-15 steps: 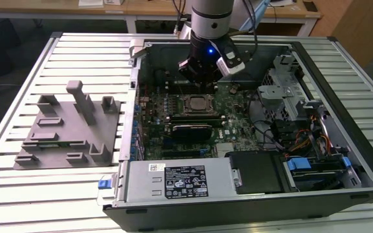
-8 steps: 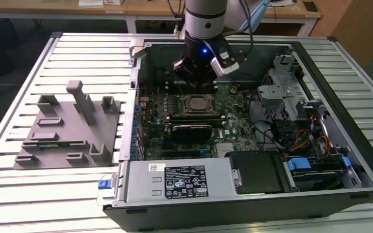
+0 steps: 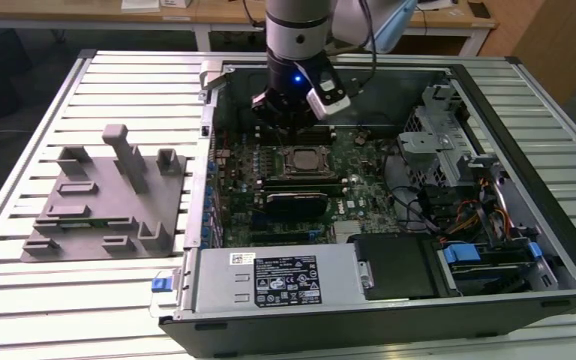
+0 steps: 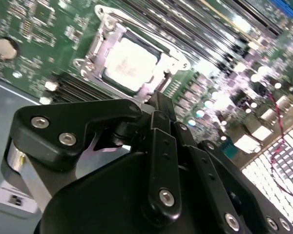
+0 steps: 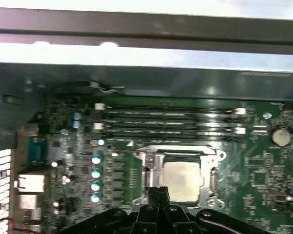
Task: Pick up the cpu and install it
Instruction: 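Install the first cpu locking lever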
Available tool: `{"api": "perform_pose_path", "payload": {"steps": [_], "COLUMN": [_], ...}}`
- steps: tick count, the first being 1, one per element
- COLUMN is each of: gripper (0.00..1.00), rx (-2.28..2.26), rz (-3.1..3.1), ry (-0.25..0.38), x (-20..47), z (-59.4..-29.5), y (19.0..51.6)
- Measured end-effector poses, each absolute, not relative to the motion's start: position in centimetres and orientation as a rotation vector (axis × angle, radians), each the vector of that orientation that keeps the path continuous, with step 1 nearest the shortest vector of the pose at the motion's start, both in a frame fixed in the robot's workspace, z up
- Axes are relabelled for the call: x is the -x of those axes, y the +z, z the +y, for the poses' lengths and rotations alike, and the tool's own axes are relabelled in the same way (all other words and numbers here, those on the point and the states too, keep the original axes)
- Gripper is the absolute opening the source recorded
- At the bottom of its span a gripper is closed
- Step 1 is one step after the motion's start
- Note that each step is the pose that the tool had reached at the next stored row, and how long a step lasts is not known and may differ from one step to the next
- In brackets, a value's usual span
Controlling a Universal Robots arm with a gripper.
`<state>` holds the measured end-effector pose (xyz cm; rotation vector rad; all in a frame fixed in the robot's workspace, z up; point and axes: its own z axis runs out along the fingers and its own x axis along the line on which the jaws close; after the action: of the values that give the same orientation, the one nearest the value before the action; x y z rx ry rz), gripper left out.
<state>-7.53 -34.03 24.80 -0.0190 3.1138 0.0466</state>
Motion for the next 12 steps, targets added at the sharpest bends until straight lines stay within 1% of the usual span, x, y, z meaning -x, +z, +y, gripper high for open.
{"api": "perform_pose_path", "payload": {"steps": [12], "gripper": [0.11], "rx": [0.018], "rz": [3.114], "ry": [0.053], "x": [10.7], "z": [-34.0], "y": [24.8]}}
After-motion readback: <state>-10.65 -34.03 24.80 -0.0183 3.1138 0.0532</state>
